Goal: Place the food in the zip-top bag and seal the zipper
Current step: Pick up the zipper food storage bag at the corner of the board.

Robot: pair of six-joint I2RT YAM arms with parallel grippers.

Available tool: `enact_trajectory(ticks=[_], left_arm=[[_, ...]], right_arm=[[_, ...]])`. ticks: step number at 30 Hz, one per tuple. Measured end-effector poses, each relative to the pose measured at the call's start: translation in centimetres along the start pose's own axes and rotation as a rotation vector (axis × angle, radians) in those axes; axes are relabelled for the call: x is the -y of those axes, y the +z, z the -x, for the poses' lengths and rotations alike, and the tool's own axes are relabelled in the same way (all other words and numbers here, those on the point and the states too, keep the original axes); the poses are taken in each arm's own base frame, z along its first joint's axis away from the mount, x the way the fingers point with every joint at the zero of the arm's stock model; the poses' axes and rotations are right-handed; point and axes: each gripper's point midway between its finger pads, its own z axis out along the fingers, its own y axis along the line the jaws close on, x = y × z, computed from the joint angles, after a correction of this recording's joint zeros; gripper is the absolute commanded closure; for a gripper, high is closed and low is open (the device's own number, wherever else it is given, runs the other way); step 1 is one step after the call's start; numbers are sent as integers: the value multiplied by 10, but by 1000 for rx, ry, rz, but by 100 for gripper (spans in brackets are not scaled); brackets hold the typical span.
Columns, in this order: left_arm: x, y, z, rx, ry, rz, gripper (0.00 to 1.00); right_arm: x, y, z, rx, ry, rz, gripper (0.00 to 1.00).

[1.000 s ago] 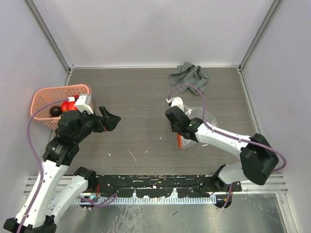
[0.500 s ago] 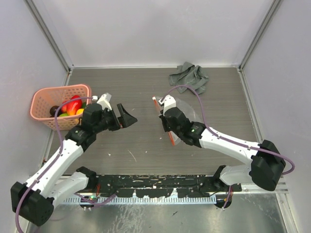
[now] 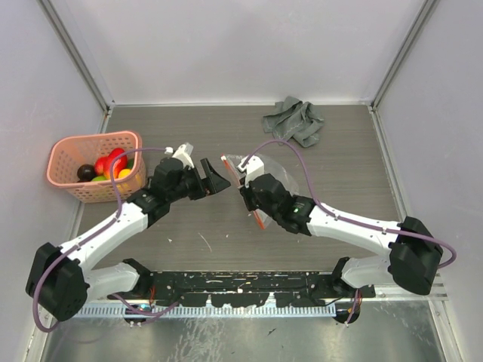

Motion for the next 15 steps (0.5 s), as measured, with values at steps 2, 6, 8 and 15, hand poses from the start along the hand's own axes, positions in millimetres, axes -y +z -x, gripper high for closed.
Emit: enact_trajectory(ticks=[2,6,8,15], left_arm=[[-2,6,-1,1,-10,8,19],[-2,12,1,19,-27,14,25],[-2,13,3,37,-24,16,29],[-9,18,7,65,-27,42,51]], right_arm=[[-4,0,0,5,-2,11,99],[-13,0,4,25,-1,37,99],[-16,1,4,33,-1,47,99],[-23,5,-2,36,6,61,99]])
